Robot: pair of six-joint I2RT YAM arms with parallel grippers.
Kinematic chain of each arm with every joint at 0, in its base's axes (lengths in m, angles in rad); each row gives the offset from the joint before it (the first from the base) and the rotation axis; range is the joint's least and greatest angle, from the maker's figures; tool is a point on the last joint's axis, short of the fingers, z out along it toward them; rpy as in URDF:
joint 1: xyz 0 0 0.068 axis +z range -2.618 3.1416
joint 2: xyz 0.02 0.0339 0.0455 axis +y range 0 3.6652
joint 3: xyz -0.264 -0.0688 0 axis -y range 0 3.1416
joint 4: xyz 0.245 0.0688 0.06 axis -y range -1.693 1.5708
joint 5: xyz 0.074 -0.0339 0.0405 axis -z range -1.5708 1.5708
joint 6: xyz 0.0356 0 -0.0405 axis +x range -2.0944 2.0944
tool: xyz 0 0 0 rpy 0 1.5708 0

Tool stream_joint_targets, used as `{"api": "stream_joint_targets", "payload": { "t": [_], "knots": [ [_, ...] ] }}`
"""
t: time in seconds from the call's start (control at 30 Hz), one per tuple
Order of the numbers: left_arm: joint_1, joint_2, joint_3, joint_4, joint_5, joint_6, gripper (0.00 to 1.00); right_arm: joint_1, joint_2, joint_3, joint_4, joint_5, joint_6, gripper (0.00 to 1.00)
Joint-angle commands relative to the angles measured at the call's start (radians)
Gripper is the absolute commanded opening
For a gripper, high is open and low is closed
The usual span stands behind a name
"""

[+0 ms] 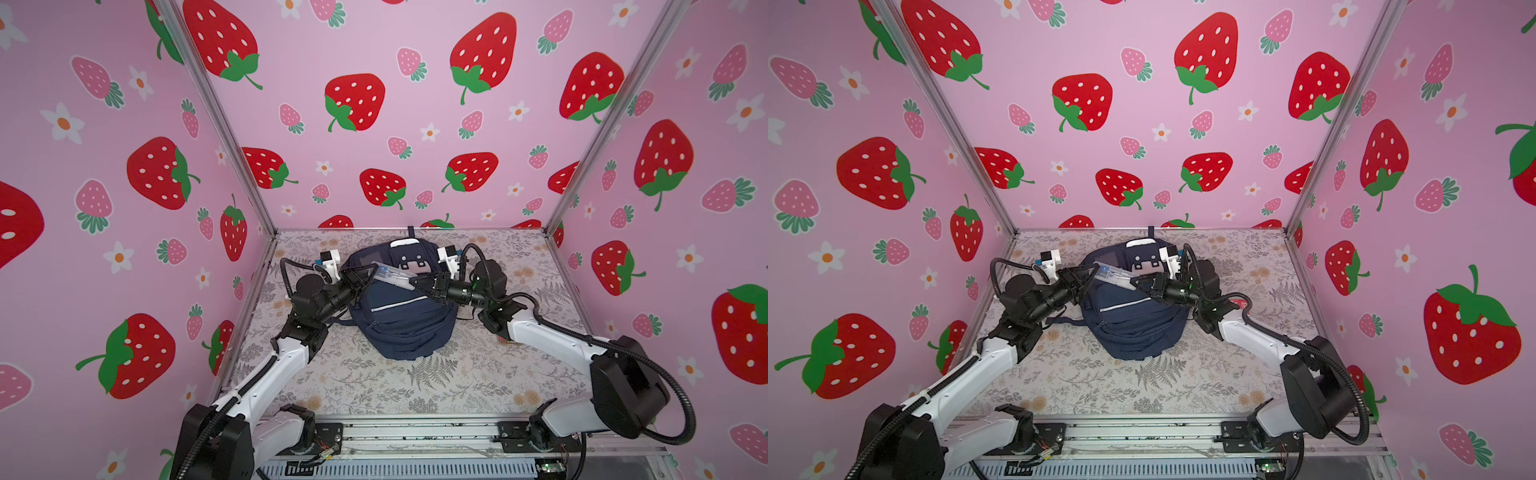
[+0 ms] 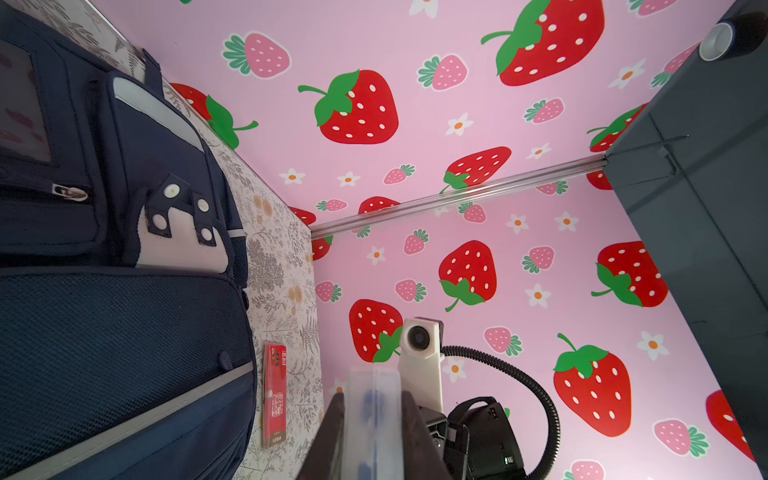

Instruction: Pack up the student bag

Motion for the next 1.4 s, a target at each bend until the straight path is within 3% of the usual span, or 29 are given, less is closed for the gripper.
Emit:
{"api": "stream_joint_targets", "payload": {
  "t": [0.0,0.1,0.3,0.4,0.57,0.7,0.83,1.07,1.23,1.37],
  "knots": [
    [-0.027,-0.008,-0.015,0.021,0.036,0.016,0.23,0.01,-0.041,-0.018,0.055,0.023,-0.024,0.23],
    [-0.035,0.0,-0.016,0.007,0.054,0.036,0.39,0.01,-0.06,-0.031,0.054,0.029,-0.026,0.18],
    [-0.041,0.0,0.004,-0.112,0.073,0.114,0.55,0.008,-0.09,-0.045,0.042,0.04,-0.038,0.12],
    [-0.03,-0.022,0.089,-0.351,0.077,0.277,0.58,-0.006,-0.12,-0.045,-0.004,0.052,-0.063,0.11],
    [-0.037,-0.068,0.294,-0.874,-0.111,0.671,0.61,-0.063,-0.212,-0.025,-0.259,0.114,-0.176,0.09],
    [-0.069,-0.003,0.383,-1.089,-0.177,0.857,0.61,-0.146,-0.308,-0.046,-0.404,0.124,-0.225,0.08],
    [-0.197,0.097,0.427,-1.176,-0.262,0.981,0.61,-0.236,-0.397,-0.067,-0.562,0.145,-0.286,0.08],
    [-0.459,0.378,0.627,-1.311,-0.585,1.145,0.68,-0.402,-0.477,-0.125,-0.73,0.11,-0.35,0.07],
    [-0.524,0.519,0.736,-1.358,-0.758,1.178,0.63,-0.442,-0.51,-0.163,-0.753,0.081,-0.362,0.07],
    [-0.549,0.56,0.749,-1.342,-0.779,1.196,0.61,-0.455,-0.528,-0.173,-0.78,0.079,-0.373,0.06]
  ]
}}
